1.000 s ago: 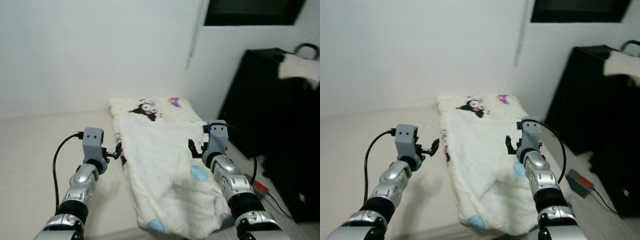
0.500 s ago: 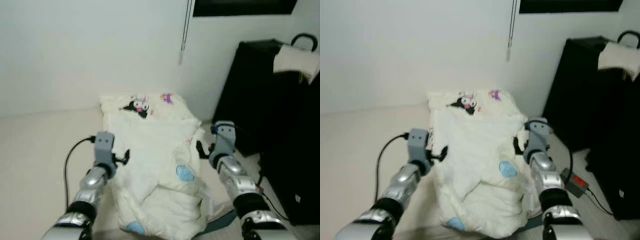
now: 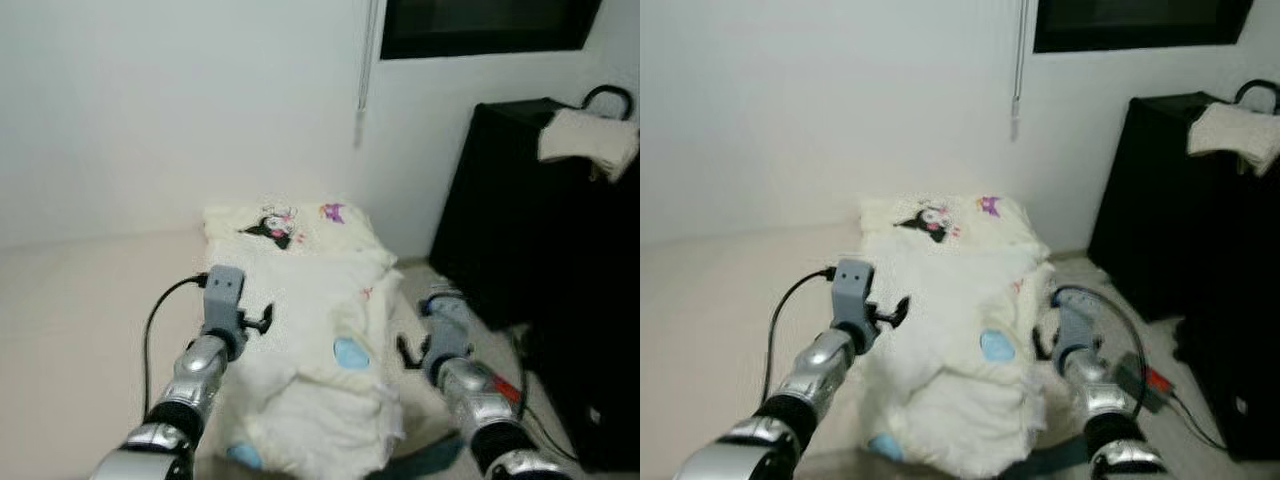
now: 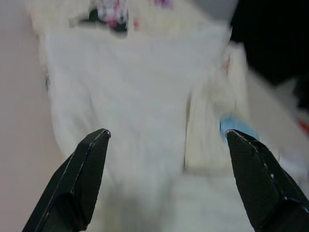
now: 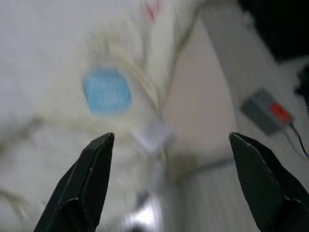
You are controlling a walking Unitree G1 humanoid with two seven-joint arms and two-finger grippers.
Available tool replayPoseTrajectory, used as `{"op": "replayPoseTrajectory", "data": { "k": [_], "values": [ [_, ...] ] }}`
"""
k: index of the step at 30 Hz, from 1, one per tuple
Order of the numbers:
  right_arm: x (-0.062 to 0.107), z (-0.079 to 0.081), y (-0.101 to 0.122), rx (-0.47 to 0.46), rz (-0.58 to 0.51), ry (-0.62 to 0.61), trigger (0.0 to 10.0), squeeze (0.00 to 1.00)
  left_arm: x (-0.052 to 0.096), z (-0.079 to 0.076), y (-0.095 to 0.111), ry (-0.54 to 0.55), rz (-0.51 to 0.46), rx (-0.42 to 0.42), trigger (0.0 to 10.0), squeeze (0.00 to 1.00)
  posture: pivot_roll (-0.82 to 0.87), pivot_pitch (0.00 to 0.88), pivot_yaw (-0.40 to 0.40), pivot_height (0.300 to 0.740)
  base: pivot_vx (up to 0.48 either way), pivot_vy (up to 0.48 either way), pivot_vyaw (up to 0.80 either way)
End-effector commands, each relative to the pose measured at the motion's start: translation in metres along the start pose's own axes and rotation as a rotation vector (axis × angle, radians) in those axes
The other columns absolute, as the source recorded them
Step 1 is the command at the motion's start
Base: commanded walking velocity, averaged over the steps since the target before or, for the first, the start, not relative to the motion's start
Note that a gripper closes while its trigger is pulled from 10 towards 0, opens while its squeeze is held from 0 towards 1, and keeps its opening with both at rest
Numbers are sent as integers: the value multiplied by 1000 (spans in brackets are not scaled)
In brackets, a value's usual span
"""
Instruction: Clean up the room
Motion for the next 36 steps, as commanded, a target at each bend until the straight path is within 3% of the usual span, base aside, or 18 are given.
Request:
{"op": "replayPoseTrajectory", "data": {
  "k": [1, 4, 8, 11, 16, 18, 19, 23, 30, 33, 36],
  "values": [
    [1, 0, -6, 26, 10, 1, 10000, 0, 6, 10, -17, 37, 78, -22, 10000, 0, -129, 0, -36, 726, 0, 0, 0],
    [3, -1, -23, 31, 58, -7, 10000, 0, 19, 28, -45, 104, 173, 7, 10000, 0, -124, 0, -39, 726, 0, 0, 0],
    [4, -2, -26, 34, 71, -9, 10000, 0, 30, 36, -63, 137, 235, 15, 10000, 0, -122, 0, -38, 726, 0, 0, 0],
    [4, 1, -29, 50, 83, -4, 10000, 0, 54, 46, -102, 187, 369, 23, 10000, 0, -126, 0, -33, 726, 0, 0, 0],
    [5, 8, -40, 20, 117, 12, 10000, 0, 67, 49, -121, 219, 428, 56, 10000, 0, -133, 0, -26, 726, 0, 0, 0],
    [5, 8, -40, 20, 117, 12, 10000, 0, 67, 49, -121, 219, 428, 56, 10000, 0, -133, 0, -26, 726, 0, 0, 0],
    [4, 19, -37, 33, 89, 60, 10000, 0, 67, 48, -121, 230, 412, 108, 10000, 0, -129, 0, -28, 726, 0, 0, 0],
    [4, 22, -33, 50, 65, 77, 10000, 0, 64, 47, -117, 225, 389, 125, 10000, 0, -130, 0, -30, 726, 0, 0, 0],
    [3, 25, -26, 129, 41, 114, 10000, 0, 34, 29, -75, 147, 232, 197, 10000, 0, -146, 0, -27, 726, 0, 0, 684],
    [3, 23, -27, 128, 41, 108, 10000, 0, 14, 7, -41, 32, 116, 231, 10000, 0, -148, 0, -23, 726, 0, 0, 794],
    [3, 21, -29, 128, 45, 99, 10000, 0, 7, -3, -26, -20, 68, 236, 10000, 0, -149, 0, -25, 726, 0, 0, 794]
  ]
}}
Point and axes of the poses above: a point about 5 cm out from each wrist's last joint towards the gripper, its own x axis pointing back from the gripper into the wrist, its own y axis along the axis of the wrist's last joint, z = x × y, the point moved 3 cm from there along -x, pointing out of the wrist towards the gripper, and after that the axes turned 12 degrees about x, right-handed, at the moved point
